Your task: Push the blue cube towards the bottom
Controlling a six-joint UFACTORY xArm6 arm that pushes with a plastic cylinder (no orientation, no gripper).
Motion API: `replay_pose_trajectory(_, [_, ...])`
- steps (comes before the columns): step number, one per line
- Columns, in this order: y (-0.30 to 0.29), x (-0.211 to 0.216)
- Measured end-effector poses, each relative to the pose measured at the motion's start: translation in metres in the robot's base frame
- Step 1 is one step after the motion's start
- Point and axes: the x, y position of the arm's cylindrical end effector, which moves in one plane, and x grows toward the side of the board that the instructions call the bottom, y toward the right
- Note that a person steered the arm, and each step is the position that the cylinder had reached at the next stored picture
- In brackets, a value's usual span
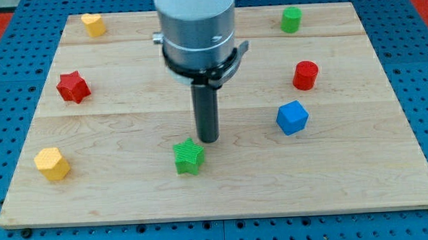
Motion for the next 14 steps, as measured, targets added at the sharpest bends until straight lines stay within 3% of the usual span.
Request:
replay_pose_trajectory(1, [0.025, -0.028])
replay_pose_trajectory(3, [0.134, -0.027])
replay_pose_trajectory(4, [0.143, -0.047])
replay_pose_trajectory(6, [0.181, -0.016])
replay_pose_trajectory(7, [0.148, -0.012])
replay_pose_trajectory(10, [0.156, 0.043])
replay_pose_trajectory(12, [0.160, 0.009])
replay_pose_trajectory(14, [0.001, -0.012])
